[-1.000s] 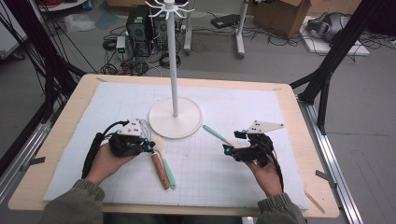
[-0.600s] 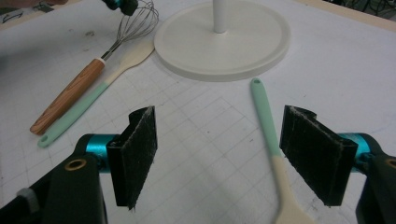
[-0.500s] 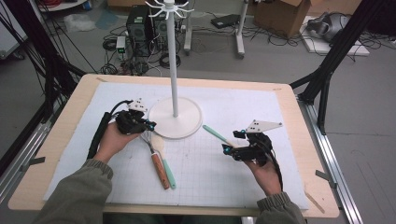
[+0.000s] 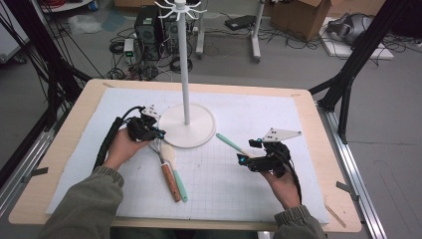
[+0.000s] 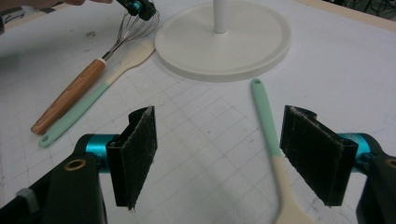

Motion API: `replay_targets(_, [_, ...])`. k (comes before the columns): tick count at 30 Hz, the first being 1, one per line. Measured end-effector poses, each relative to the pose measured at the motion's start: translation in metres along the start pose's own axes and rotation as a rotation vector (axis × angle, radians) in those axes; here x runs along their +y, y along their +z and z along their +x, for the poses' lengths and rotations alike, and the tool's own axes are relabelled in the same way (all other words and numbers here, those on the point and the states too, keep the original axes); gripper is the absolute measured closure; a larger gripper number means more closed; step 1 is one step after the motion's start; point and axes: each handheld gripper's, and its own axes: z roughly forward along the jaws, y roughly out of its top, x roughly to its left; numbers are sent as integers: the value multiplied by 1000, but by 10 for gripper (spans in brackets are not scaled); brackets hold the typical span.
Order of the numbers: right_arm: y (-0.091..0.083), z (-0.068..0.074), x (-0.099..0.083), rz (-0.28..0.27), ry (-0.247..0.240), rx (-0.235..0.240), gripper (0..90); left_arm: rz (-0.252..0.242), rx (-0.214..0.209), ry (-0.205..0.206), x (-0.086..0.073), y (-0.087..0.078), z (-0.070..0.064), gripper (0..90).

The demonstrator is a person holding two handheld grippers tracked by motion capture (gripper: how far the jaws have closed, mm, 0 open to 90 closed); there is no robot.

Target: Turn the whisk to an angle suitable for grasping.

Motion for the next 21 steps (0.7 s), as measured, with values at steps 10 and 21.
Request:
replay_targets(10, [0,0,0,-5,-5,0,265,7,12,-6,-5,-1,5,896])
replay_targets(21, [0,1,0,-3,-5,-1,265,20,24,-18,-16,-7,9,895])
